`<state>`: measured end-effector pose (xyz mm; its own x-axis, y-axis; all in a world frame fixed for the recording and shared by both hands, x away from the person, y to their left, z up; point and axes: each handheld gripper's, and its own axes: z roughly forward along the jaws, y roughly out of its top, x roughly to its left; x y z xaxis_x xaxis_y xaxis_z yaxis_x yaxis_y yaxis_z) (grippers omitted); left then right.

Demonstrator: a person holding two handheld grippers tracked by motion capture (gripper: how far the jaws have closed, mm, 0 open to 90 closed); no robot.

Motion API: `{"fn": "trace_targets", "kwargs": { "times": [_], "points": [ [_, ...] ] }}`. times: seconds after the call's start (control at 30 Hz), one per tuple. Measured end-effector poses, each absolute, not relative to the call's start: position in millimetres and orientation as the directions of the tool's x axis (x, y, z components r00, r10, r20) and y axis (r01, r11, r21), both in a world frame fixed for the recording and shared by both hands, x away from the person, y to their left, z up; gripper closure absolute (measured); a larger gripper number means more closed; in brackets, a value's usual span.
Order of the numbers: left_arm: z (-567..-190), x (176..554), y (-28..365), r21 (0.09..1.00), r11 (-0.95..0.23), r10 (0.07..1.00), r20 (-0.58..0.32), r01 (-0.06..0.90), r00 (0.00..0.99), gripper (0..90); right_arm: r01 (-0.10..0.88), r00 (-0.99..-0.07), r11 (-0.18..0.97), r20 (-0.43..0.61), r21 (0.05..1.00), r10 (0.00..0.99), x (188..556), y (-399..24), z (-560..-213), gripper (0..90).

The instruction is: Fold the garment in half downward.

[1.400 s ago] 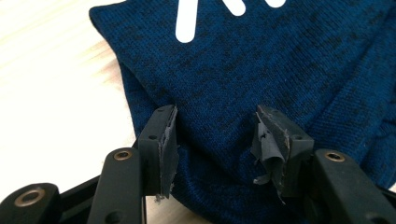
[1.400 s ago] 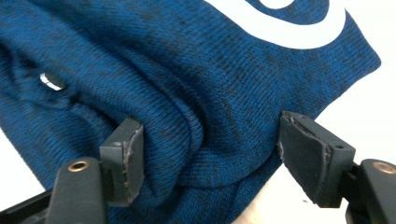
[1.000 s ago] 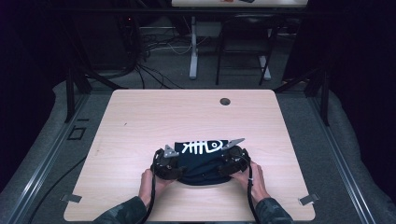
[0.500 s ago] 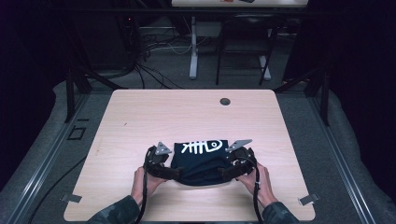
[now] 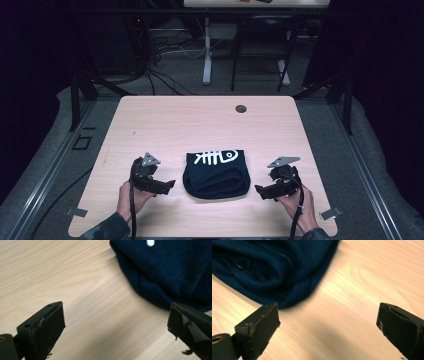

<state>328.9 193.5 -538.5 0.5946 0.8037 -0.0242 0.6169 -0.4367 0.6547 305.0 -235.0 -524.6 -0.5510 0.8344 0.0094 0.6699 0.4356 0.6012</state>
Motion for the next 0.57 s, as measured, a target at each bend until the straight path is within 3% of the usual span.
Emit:
{"fn": "trace_targets", "kwargs": {
  "times": [0.2, 0.43, 0.57],
  "points": [
    [-548.8, 326.2, 205.8, 0.634, -0.485, 0.787, 0.015, 0.603, 0.617, 0.1, 0.711, -0.503, 0.396, 0.027, 0.582, 0.864, 297.1, -256.4, -537.3, 5.0],
    [-564.3, 330.9, 212.3, 0.591, -0.477, 0.803, -0.008, 0.651, 0.596, 0.0, 0.743, -0.469, 0.380, 0.023, 0.550, 0.883, 297.0, -268.8, -552.2, 5.3],
    [-573.0, 334.3, 213.4, 0.566, -0.498, 0.804, 0.019, 0.656, 0.594, 0.0, 0.753, -0.480, 0.440, -0.050, 0.490, 0.876, 300.7, -269.6, -565.4, 5.2]
  ]
}}
